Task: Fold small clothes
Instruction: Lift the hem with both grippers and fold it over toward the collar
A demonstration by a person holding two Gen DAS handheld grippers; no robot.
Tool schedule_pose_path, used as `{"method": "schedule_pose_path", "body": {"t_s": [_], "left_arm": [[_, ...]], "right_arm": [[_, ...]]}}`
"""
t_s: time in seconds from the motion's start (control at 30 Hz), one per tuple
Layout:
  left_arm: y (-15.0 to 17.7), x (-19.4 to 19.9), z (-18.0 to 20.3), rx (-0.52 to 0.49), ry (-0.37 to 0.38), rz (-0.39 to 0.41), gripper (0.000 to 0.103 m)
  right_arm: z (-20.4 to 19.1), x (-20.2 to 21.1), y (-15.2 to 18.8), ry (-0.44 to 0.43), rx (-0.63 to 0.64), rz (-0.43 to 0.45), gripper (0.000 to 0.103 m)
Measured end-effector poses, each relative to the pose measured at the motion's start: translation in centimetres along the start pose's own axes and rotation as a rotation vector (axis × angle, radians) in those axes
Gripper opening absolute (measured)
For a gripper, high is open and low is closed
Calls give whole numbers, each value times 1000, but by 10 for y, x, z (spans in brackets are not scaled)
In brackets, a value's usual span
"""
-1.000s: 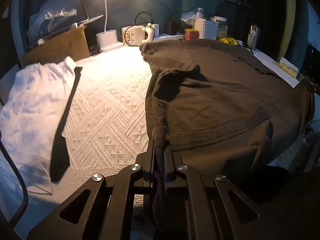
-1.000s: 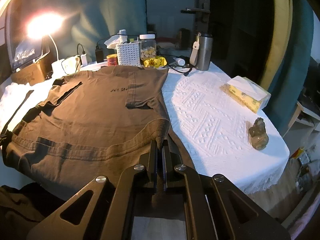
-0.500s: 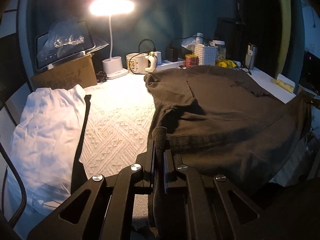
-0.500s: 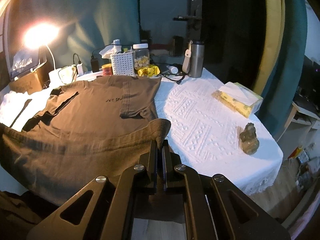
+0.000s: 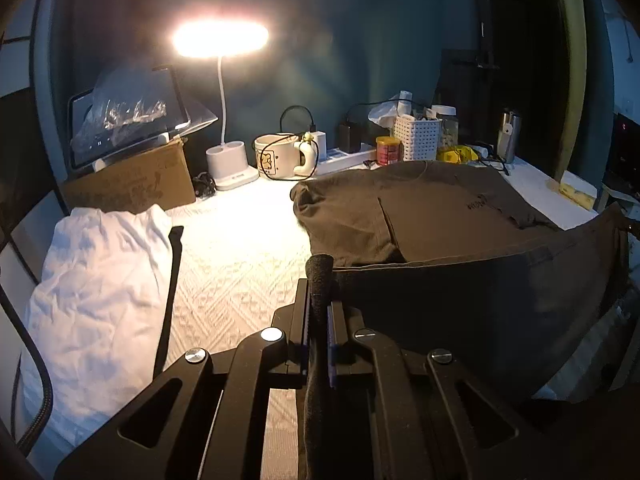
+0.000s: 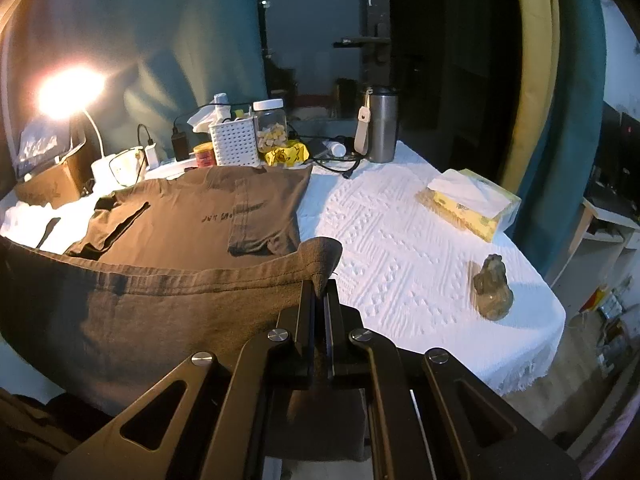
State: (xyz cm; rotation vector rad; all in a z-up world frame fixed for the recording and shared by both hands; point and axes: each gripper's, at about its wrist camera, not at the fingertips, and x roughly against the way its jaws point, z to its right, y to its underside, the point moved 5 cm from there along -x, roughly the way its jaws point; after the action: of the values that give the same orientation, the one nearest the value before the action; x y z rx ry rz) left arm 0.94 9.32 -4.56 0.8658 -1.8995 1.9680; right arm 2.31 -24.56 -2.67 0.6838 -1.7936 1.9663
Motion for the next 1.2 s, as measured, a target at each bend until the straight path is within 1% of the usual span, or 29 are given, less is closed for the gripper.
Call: {"method": "schedule_pose_path", "body": {"t_s": [0.5, 0.8, 1.2], "left_arm": [[-38, -31, -7, 14, -21, -4, 5], [-64, -49, -10, 18, -26, 12, 5], [-102, -78, -14, 32, -34, 31, 5]], "right_arm": [[9, -26, -30, 4, -17, -2, 5], [14, -48, -62, 9, -15, 7, 5], [14, -79, -102, -12, -30, 57, 5]]}}
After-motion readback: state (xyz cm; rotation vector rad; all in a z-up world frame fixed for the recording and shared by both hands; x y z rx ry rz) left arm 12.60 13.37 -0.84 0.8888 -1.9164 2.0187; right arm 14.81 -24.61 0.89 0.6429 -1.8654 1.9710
